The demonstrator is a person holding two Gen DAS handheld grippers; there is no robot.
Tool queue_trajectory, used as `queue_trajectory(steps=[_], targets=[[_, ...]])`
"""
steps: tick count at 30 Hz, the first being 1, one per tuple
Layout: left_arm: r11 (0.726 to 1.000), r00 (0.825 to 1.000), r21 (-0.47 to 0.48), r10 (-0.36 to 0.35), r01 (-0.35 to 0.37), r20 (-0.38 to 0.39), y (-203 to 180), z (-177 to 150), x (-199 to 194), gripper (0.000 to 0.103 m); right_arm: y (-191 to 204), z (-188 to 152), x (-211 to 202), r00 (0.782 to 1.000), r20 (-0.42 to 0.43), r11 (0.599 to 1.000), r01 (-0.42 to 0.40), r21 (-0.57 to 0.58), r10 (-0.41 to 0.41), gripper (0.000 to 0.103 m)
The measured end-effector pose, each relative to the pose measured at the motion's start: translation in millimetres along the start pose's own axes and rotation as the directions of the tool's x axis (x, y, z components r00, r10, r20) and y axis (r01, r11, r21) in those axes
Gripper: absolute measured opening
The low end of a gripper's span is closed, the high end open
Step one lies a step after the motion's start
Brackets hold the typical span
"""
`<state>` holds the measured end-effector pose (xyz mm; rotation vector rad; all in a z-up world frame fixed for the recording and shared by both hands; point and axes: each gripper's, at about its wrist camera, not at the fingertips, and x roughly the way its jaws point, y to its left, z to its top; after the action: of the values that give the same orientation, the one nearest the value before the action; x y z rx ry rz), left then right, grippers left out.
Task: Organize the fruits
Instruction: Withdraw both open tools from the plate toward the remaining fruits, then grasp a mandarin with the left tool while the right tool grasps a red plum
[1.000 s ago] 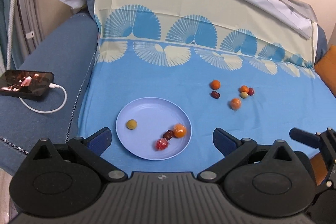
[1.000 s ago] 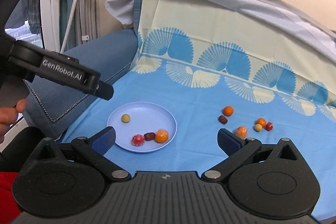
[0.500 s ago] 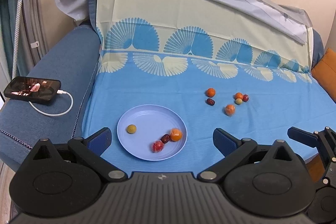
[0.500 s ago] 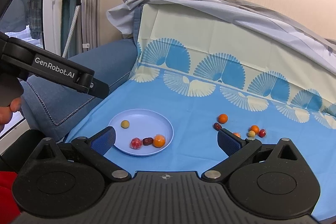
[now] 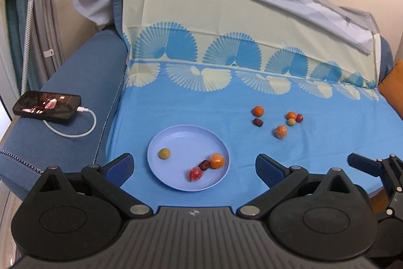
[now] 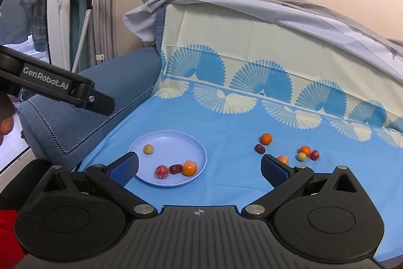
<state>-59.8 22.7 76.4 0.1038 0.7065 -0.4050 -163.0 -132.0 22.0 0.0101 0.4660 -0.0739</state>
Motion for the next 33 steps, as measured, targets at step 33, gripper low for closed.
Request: queue_trajectory(steps=[33], targets=[[0.994, 0.977, 0.111, 0.001, 0.023, -0.215, -107.6, 38.9, 154.2, 0.103, -191.4, -34.4, 94.0, 0.927, -0.128, 0.86, 0.375, 0.347, -0.352, 0.102]])
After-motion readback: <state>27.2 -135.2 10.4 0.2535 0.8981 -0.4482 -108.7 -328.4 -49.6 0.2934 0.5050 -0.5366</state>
